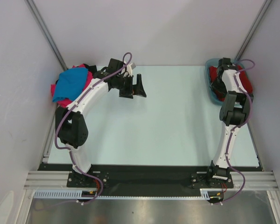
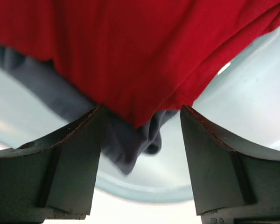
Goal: Fold and stack the t-shirts
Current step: Grab the tshirt from the pile
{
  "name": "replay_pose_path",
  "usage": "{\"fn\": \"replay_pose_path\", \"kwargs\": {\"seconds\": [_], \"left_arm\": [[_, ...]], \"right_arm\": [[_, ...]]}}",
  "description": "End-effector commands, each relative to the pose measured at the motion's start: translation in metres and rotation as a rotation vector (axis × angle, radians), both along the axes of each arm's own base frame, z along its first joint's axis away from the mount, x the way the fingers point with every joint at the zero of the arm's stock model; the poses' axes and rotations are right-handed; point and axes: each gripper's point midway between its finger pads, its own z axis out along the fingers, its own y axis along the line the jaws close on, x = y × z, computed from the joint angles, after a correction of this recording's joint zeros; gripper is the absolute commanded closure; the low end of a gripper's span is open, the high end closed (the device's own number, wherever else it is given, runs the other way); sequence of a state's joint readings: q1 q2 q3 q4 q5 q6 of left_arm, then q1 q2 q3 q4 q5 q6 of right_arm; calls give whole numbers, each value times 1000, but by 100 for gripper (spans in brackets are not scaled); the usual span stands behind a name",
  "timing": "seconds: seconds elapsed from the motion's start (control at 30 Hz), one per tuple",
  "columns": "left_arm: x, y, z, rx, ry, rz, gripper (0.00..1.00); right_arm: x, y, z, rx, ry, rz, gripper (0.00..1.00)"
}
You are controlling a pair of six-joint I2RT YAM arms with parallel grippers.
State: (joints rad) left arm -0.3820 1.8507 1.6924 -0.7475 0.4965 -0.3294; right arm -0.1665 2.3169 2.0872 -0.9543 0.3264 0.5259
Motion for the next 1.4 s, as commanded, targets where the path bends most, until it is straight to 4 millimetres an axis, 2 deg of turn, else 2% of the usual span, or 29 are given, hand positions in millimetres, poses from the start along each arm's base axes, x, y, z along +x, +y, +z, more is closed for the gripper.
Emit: {"fn": "replay_pose_path", "kwargs": {"seconds": [0.0,0.2,0.3,0.4,0.43,0.53,0.6,0.7,0.73,0.8,1.03,1.2,1.27,1.37], "left_arm": [[4,4,14,2,-54,-9,0],[0,7,7,15,-32,0,0],[1,6,6,16,-34,3,0],[3,6,7,13,-31,2,0],[2,5,7,11,-31,0,0],[1,6,6,15,-29,-1,0],[1,6,6,14,-29,-2,0],[0,6,6,15,-29,-5,0],[0,5,7,12,-29,-7,0],[1,5,8,8,-33,-9,0],[-2,4,8,-1,-31,-13,0],[-2,4,11,-9,-49,-13,0],[-3,4,12,-11,-48,-18,0],[-5,3,12,-16,-47,-22,0]], "right_arm": [[14,-16,10,-105,-67,4,30],[33,-23,26,-166,-138,35,32],[42,-27,35,-181,-165,45,38],[43,-31,32,-174,-150,38,53],[42,-31,29,-168,-142,38,62],[37,-30,30,-167,-138,38,80],[36,-28,34,-168,-152,40,84],[30,-26,43,-176,-178,42,96],[29,-26,52,-180,-194,39,99],[25,-26,51,-181,-192,40,100],[25,-26,66,-186,-218,52,100],[34,-24,102,-195,-307,71,100],[42,-19,126,-197,-367,101,100],[50,-5,179,-205,-497,162,100]]}}
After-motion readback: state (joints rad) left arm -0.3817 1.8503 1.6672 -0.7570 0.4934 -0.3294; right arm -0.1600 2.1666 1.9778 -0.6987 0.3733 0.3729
